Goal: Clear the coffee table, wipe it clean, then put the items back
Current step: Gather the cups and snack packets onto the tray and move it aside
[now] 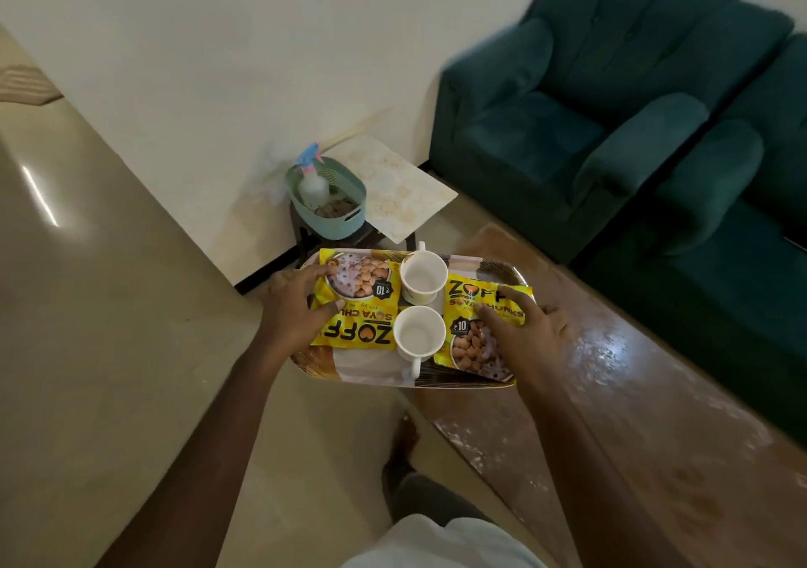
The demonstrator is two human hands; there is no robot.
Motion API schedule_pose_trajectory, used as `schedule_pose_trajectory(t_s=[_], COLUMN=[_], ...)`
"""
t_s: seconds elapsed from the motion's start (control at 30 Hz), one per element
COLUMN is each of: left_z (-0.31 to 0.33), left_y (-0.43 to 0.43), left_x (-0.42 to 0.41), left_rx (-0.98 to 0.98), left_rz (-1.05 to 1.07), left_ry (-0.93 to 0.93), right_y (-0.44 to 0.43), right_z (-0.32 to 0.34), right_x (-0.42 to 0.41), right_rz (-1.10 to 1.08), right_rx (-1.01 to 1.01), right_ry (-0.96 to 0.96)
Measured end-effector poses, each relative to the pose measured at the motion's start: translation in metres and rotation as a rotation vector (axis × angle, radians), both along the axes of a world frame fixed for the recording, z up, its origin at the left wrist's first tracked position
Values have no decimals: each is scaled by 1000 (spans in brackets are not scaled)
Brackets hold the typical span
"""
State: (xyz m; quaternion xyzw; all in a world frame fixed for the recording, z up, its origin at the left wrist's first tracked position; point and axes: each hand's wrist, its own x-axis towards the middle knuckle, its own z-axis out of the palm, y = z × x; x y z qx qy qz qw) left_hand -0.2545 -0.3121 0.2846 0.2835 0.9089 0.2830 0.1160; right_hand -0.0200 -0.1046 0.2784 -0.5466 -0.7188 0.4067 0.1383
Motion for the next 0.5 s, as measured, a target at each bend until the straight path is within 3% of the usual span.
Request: schedule_pose_trajectory(t_s=[0.5], left_z=[12], left_y=[54], left_x=[-184], left_rx=[-1], left_rz=[64], left_ry=[-22], right_y=[61], right_z=[24], right_x=[-195], right_rz=[58], right_rx=[28], right_ry=[-33])
